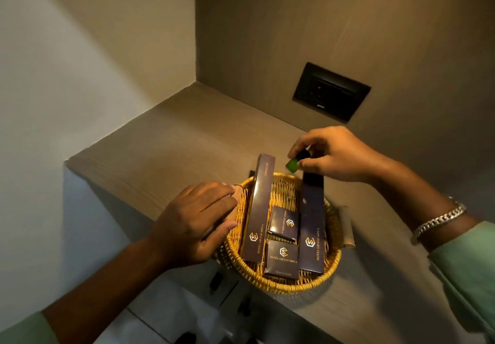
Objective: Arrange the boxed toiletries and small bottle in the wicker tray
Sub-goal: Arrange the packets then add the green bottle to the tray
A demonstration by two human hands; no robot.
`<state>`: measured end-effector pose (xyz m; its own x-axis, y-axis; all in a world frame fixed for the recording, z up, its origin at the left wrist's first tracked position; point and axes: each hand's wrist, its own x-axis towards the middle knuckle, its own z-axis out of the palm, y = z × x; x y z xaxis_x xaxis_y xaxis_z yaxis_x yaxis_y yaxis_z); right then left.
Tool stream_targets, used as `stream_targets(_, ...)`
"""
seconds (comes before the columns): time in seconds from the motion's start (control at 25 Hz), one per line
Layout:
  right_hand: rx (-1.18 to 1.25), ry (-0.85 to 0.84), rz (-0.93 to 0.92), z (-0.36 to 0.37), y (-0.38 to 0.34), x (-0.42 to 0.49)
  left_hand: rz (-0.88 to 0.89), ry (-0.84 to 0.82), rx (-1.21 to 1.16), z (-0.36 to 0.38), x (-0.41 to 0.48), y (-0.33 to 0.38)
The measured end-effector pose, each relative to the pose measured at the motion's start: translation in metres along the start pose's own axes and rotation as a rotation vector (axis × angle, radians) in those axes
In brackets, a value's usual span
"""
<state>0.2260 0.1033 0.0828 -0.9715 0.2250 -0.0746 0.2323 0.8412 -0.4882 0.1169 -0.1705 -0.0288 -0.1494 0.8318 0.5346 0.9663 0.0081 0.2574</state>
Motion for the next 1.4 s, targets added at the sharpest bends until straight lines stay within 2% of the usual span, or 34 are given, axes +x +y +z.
stream_targets(0.16,-0.109,-0.144,-0.036,0.037,-0.009,-0.012,0.090,0.005,-0.023,0.003,0.001,-0.004)
stream_targets(0.48,-0.105,-0.101,0.086,0.056,-0.020,-0.021,0.116,0.021,-0.068,0.005,0.000,-0.014)
stream_targets(0.56,-0.055,0.045,0.154,0.049,-0.019,-0.034,0.129,0.013,-0.079,0.006,0.001,-0.018)
stream_targets(0.64,0.015,0.360,0.262,0.049,-0.014,-0.056,0.134,0.017,-0.095,0.007,0.004,-0.021)
stream_targets(0.72,0.203,0.699,0.434,0.066,-0.011,-0.079,0.132,0.021,-0.111,0.007,0.012,-0.025)
stream_targets(0.76,0.312,0.805,0.525,0.082,-0.011,-0.088,0.129,0.022,-0.118,0.008,0.017,-0.027)
stream_targets(0.84,0.440,0.908,0.648,0.115,-0.017,-0.095,0.117,0.023,-0.139,0.007,0.028,-0.033)
stream_targets(0.96,0.462,1.006,0.682,0.145,-0.021,-0.087,0.089,0.035,-0.182,0.009,0.040,-0.042)
stream_targets(1.16,0.324,1.031,0.726,0.150,-0.020,-0.057,0.051,0.039,-0.200,0.014,0.060,-0.059)
stream_targets(1.4,0.170,0.876,0.679,0.140,-0.010,-0.034,-0.015,-0.005,-0.119,0.013,0.078,-0.080)
